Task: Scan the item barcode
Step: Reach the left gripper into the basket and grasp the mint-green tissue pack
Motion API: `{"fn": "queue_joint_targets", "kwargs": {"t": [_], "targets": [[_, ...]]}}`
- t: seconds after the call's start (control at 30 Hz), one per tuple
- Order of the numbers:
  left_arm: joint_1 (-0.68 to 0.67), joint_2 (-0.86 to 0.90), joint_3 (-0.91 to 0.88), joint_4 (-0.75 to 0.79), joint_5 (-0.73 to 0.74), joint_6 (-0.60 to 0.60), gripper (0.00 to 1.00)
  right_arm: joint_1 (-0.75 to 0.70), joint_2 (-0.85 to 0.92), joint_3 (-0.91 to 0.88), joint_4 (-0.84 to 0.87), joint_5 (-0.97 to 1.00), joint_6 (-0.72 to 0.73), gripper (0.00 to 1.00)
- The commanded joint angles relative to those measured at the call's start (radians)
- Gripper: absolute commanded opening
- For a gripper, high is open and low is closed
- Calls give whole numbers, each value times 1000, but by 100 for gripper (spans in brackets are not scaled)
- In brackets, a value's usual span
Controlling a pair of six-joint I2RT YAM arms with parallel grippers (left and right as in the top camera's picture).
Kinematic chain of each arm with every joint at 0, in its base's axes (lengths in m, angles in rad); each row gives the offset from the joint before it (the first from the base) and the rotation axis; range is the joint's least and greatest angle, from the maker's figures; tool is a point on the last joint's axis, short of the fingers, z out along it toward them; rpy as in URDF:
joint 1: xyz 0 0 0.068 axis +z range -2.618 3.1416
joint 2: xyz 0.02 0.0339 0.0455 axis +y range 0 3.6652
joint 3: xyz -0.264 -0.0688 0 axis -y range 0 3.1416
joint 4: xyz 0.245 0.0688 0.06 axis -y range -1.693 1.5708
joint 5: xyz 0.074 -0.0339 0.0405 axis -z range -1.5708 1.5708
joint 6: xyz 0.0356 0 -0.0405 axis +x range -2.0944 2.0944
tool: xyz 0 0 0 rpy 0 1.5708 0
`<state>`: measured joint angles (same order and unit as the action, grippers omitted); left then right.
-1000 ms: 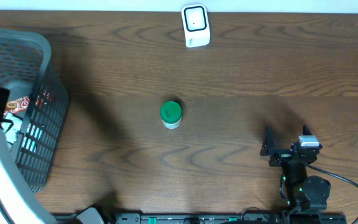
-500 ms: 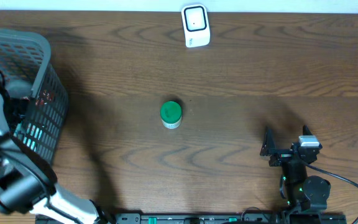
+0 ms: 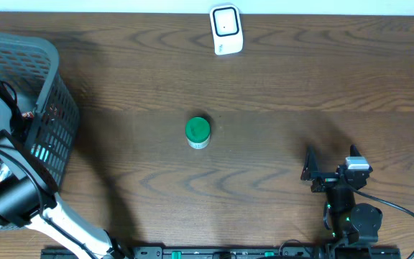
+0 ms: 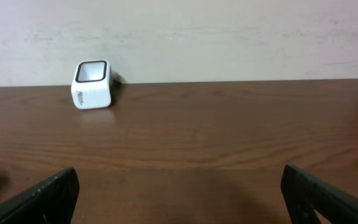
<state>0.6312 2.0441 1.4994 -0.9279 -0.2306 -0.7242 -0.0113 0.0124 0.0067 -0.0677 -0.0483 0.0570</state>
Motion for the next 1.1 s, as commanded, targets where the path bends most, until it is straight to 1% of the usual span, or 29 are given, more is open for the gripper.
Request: {"fn": "queue_joint_targets", "kwargs": {"t": [0.0, 0.2, 0.33, 0.5, 0.57, 0.6, 0.67, 0.77, 0.83, 0.87, 0.97, 1.07], "targets": [[0, 47, -4, 3, 11, 13, 98, 6, -4, -1, -4, 2, 10, 99], [0, 111, -13, 5, 10, 18, 98, 6, -4, -1, -4, 2, 10, 99], [0, 155, -50, 24, 11, 21, 98, 6, -4, -1, -4, 2, 10, 99], [0, 169, -129, 86, 14, 21, 81, 6, -4, -1, -4, 2, 10, 99], [0, 169, -148, 98, 14, 21, 65, 6, -4, -1, -4, 2, 10, 99], [1, 169, -154, 100, 14, 21, 61, 6, -4, -1, -4, 2, 10, 99], [1, 168, -155, 95, 14, 25, 61, 6, -4, -1, -4, 2, 10, 99], [1, 158, -144, 88, 15, 72, 61, 6, -4, -1, -4, 2, 10, 99], [2, 138, -114, 63, 14, 106, 53, 6, -4, -1, -4, 2, 10, 99], [2, 126, -98, 48, 14, 112, 51, 6, -4, -1, -4, 2, 10, 99], [2, 63, -40, -4, 14, 114, 51, 6, -4, -1, -4, 2, 10, 99], [2, -42, 19, -48, 15, 114, 51, 6, -4, -1, -4, 2, 10, 99]]}}
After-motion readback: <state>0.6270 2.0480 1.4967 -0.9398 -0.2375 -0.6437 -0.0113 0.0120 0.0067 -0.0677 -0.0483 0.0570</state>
